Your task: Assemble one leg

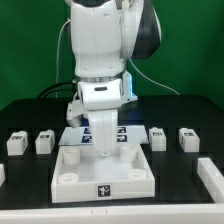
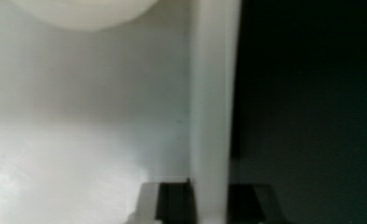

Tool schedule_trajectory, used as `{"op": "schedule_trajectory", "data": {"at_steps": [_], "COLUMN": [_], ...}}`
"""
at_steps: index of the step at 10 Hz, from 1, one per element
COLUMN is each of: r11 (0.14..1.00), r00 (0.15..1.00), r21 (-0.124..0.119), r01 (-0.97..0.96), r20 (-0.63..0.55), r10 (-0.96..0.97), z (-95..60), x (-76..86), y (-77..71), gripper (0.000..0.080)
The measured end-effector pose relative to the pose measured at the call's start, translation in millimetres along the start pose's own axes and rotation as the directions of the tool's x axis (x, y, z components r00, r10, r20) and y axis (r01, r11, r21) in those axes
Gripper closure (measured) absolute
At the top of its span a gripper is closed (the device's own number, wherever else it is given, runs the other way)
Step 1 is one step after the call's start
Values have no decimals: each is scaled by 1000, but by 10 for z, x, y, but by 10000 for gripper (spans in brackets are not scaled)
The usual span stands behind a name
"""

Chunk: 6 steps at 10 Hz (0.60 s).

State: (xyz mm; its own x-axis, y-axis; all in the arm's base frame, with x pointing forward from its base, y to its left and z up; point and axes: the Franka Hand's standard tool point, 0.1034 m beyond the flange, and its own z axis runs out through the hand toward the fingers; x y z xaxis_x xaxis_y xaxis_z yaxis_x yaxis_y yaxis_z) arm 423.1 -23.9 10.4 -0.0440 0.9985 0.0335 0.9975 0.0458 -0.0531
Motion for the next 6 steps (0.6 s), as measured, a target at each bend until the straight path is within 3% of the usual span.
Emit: {"op": "schedule_trajectory", "data": {"at_steps": [1, 6], "r11": [1000, 1000], "r00": [1000, 1000], "r21": [-4, -4], "r01": [0, 0], "r20": [0, 0], "r10": [0, 0], "z": [-5, -5], "x": [-1, -1], "y": [9, 9], "gripper": [741, 741]}}
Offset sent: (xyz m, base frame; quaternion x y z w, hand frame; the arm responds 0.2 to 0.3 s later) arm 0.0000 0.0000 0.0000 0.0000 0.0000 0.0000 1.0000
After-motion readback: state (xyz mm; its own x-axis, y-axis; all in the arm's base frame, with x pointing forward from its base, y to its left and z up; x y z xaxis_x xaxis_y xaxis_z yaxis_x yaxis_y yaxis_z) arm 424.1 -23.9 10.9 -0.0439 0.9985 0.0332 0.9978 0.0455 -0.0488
